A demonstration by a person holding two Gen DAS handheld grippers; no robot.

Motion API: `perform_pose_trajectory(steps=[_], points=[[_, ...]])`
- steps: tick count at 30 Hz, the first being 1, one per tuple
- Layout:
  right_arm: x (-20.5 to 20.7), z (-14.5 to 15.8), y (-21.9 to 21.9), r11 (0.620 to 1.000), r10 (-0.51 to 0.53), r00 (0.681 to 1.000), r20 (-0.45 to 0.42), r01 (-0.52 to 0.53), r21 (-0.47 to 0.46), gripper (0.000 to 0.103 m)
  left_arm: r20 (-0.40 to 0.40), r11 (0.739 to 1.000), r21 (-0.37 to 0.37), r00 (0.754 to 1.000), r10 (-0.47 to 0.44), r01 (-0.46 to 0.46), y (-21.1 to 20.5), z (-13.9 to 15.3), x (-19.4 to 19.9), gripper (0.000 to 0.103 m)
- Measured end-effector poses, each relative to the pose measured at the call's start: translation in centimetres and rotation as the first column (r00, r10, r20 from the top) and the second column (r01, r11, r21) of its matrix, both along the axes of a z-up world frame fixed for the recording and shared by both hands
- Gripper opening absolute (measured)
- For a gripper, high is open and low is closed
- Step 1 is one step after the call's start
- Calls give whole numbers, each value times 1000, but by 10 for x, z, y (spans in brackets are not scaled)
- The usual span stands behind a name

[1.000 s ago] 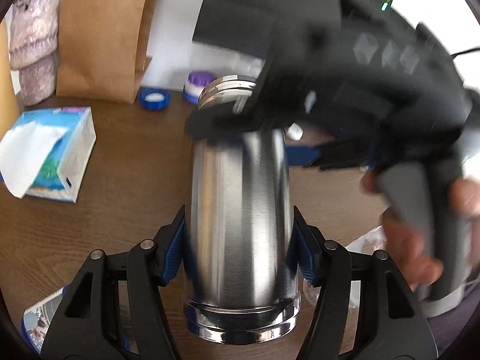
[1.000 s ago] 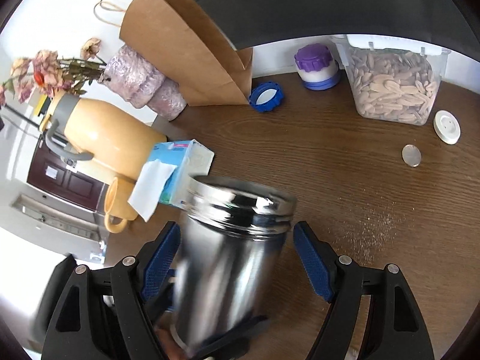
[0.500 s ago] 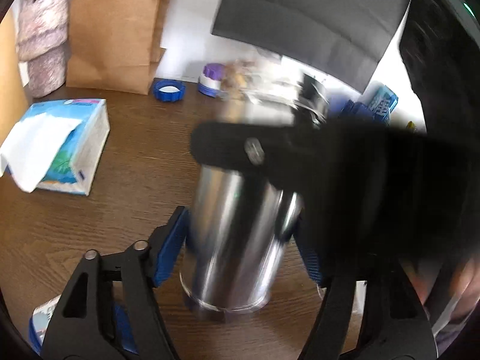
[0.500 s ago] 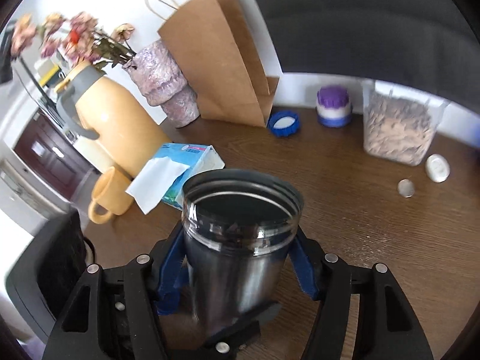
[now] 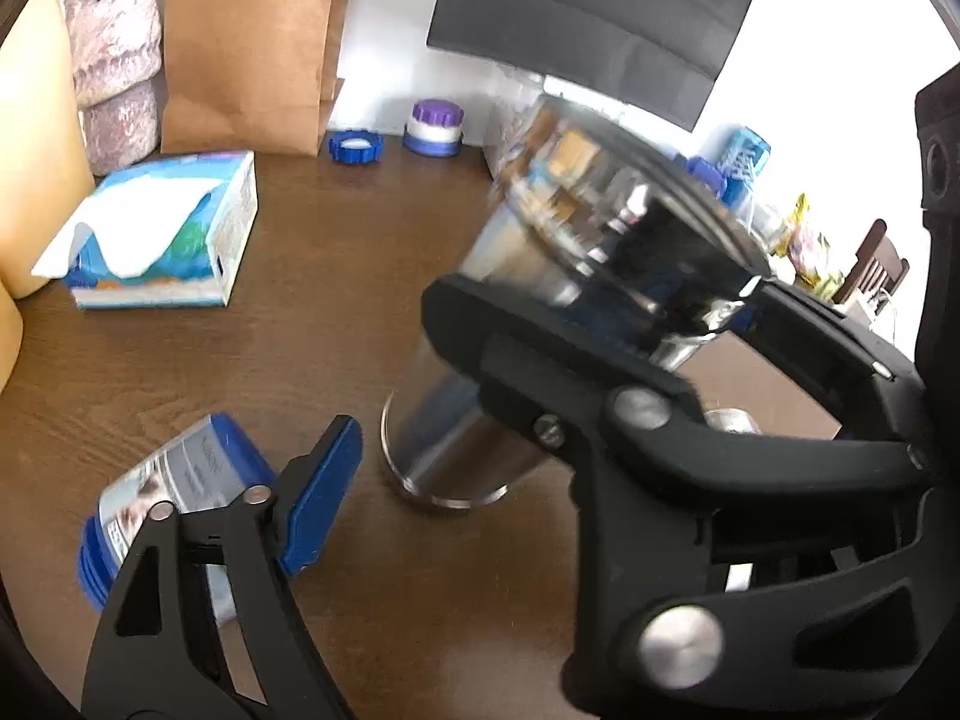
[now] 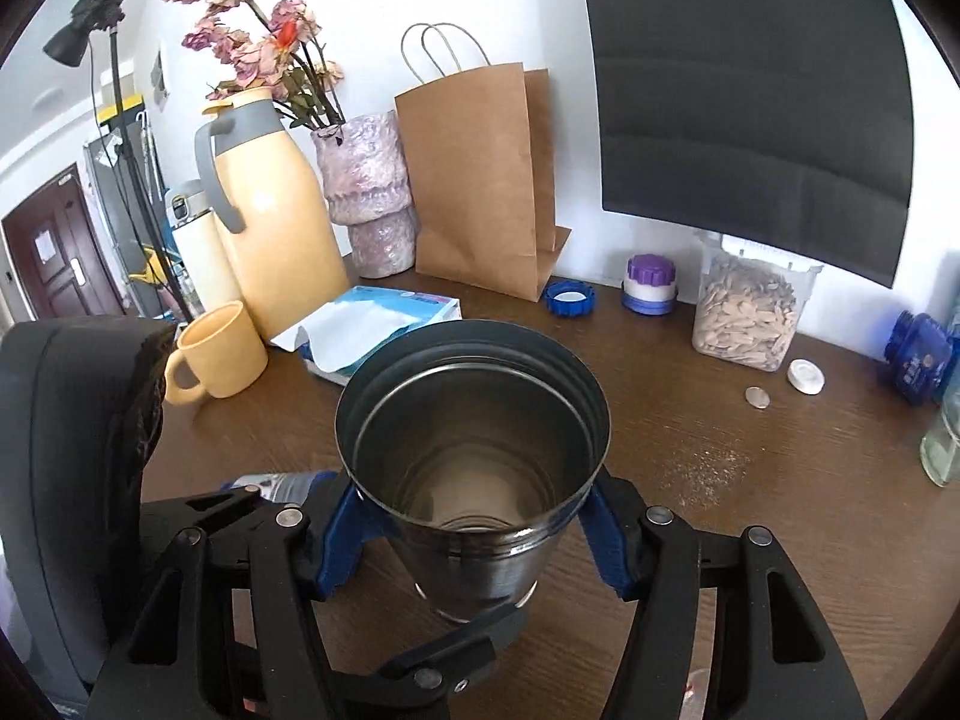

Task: Flip cup upright
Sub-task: 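Rotate the tumbler open end up and lower it with the right gripper, then open the right gripper and withdraw it from the standing tumbler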

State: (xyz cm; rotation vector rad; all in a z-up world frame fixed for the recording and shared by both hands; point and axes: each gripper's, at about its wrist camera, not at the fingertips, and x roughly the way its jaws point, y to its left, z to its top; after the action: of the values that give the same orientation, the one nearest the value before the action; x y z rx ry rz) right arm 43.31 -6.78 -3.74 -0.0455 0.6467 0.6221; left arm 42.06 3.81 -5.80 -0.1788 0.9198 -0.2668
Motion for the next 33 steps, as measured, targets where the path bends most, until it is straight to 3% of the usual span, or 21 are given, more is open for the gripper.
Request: perform_pose_trajectory(steps=[5,9,12,17,21,24,27,29,33], points=[[-13,0,-5,999,-34,999,8,34,4,66,-34,998,-33,998,-61,60,-2,-3,-6,80],[-20,0,-4,997,-59,997,40,61,-49,66,-45,997,-21,996,-77,76,-4,-4,-13,80],[-22,-1,1,990,-72,995,71,80,-116,66,-47,997,-5,996,-72,72,1,-1,-21,80],[-21,0,-1,988,-91,995,48,96,-121,67,-16,999,22,999,-30,30,13,10,-36,83],[-32,10,-5,984,-98,995,24,100,-145,81,-1,999,35,1000,-7,7,17,19,-47,83],[-51,24,-15,987,-91,995,30,94,-132,82,46,998,66,999,9,-13,15,32,-60,84],[-75,38,-31,987,-96,995,35,100,-129,82,113,991,118,992,50,-63,13,43,-77,96],[-93,45,-47,984,-121,992,32,124,-128,82,174,984,151,982,70,-97,10,54,-94,96],[-131,55,-75,983,-155,988,18,156,-99,82,221,971,200,971,86,-131,5,67,-126,96]])
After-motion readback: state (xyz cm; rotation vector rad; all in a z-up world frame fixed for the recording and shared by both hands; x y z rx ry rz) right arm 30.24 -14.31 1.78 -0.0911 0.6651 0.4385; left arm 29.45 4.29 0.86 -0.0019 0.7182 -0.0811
